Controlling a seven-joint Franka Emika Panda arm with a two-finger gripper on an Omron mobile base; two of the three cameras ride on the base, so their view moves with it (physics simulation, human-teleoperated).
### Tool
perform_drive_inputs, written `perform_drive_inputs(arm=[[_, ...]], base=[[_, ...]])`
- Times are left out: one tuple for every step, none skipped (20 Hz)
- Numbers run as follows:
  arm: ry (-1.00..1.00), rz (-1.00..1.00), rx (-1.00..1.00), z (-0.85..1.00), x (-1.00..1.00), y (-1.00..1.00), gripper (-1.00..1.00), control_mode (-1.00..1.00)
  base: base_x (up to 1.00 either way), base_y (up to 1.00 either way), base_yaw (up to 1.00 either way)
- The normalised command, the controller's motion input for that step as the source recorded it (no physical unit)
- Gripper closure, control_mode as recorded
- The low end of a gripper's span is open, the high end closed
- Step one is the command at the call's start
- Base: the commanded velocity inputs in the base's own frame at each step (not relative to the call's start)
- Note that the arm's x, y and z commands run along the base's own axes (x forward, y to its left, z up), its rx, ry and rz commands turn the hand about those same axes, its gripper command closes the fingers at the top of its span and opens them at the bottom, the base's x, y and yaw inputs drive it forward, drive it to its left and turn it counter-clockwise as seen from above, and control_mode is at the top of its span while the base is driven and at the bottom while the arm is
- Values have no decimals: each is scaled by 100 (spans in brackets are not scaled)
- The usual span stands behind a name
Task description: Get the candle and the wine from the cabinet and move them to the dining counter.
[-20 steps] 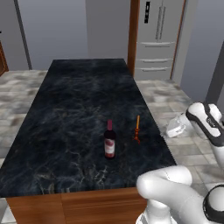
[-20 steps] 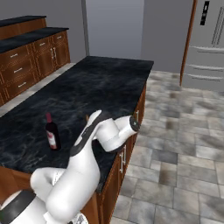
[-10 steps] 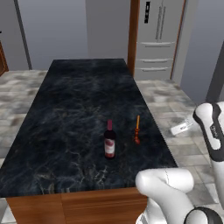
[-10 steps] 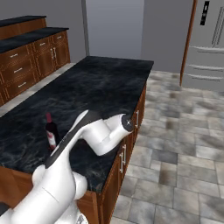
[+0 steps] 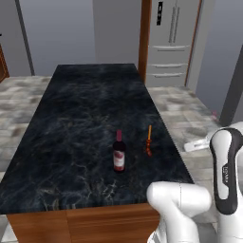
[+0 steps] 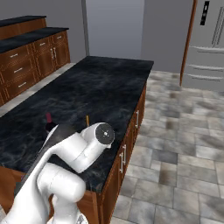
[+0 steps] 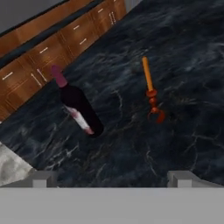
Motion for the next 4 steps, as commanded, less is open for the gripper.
perform_drive_inputs(arm=[[0,0,-15,33,-40,13,-100,-100],[4,0,-12,38,-40,4,-100,-100],[10,0,-11,40,-38,1,-100,-100],[17,0,-11,42,-39,0,-100,-100]], base=[[0,0,0],[0,0,0],[0,0,0],[0,0,0]])
